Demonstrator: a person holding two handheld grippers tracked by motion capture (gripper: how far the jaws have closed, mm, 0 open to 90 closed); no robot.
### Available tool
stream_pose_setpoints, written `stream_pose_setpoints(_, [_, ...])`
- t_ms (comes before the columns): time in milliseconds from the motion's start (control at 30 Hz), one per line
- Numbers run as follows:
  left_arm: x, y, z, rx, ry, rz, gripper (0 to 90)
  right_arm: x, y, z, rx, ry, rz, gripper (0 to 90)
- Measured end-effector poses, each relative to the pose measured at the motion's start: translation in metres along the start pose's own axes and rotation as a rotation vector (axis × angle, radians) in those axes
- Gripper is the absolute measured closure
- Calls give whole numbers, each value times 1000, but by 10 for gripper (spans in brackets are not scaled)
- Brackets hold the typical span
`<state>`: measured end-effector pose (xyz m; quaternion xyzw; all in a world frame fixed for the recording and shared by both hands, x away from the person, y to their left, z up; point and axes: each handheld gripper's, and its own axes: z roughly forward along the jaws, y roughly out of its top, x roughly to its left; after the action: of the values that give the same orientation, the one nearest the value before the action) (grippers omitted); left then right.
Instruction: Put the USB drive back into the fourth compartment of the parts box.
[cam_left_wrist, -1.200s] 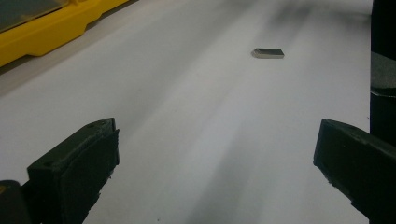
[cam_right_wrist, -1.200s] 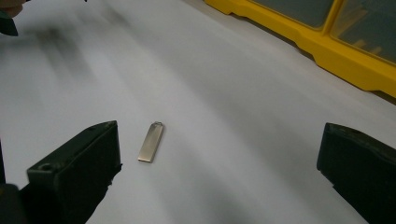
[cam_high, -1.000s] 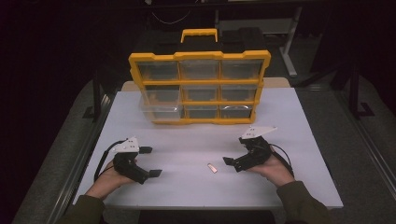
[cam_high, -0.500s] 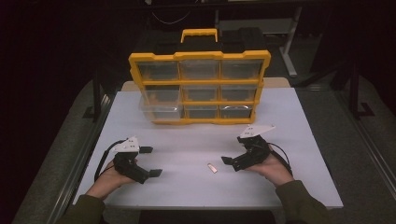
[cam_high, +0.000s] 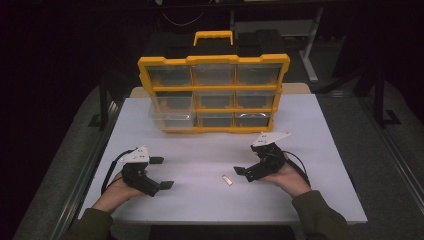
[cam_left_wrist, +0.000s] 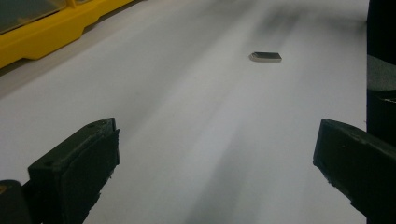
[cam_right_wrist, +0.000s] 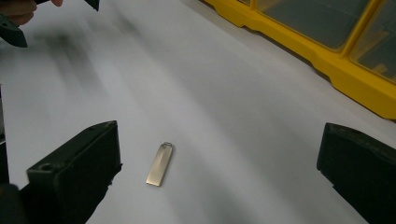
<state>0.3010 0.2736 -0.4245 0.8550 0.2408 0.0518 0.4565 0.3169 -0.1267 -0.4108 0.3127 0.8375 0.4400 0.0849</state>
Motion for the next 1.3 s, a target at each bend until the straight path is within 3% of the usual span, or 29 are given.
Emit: stream_pose_setpoints(1300, [0, 0, 2, -3, -6, 5, 0, 12, 25, 24, 20, 30, -56, 0])
